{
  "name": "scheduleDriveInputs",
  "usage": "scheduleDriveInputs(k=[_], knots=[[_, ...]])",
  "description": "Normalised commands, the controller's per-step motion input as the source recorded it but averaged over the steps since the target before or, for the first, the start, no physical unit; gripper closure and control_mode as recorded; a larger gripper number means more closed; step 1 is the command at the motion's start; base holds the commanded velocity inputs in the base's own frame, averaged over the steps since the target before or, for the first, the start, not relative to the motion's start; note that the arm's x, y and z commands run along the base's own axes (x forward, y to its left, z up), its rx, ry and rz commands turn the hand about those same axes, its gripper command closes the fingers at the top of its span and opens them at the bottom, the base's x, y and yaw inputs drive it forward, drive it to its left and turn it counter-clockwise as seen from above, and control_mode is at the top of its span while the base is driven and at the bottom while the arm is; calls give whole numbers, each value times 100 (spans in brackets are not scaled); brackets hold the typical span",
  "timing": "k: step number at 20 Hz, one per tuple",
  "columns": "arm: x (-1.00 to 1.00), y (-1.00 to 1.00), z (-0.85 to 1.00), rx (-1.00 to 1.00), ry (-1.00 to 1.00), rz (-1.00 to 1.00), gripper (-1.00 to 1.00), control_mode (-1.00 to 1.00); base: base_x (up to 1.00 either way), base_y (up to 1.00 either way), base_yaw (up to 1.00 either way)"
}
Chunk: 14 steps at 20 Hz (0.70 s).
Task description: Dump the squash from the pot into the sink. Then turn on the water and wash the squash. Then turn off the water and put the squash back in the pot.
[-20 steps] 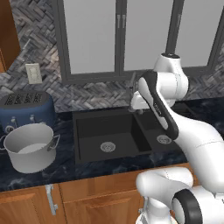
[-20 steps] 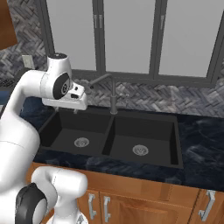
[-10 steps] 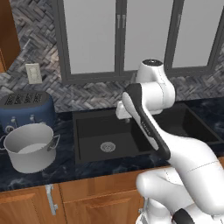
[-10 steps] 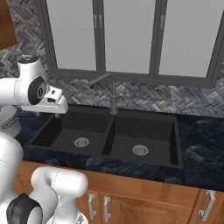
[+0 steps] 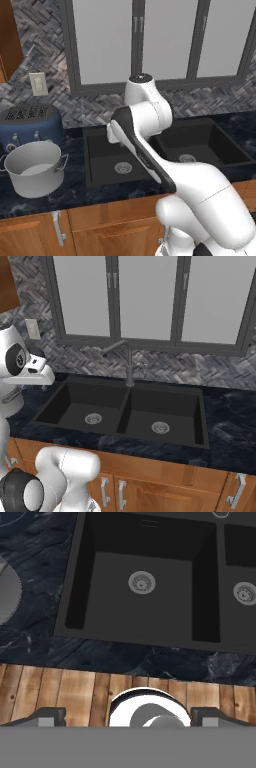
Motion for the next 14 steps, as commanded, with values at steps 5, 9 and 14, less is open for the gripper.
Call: scheduleDriveInputs(k=[5,9,14], knots=[[0,53,-1,0,0,0,-100,-100,0,0,0],[7,56,-2,0,2,0,-100,-100,0,0,0],[17,56,-15,0,4,0,-100,-100,0,0,0]])
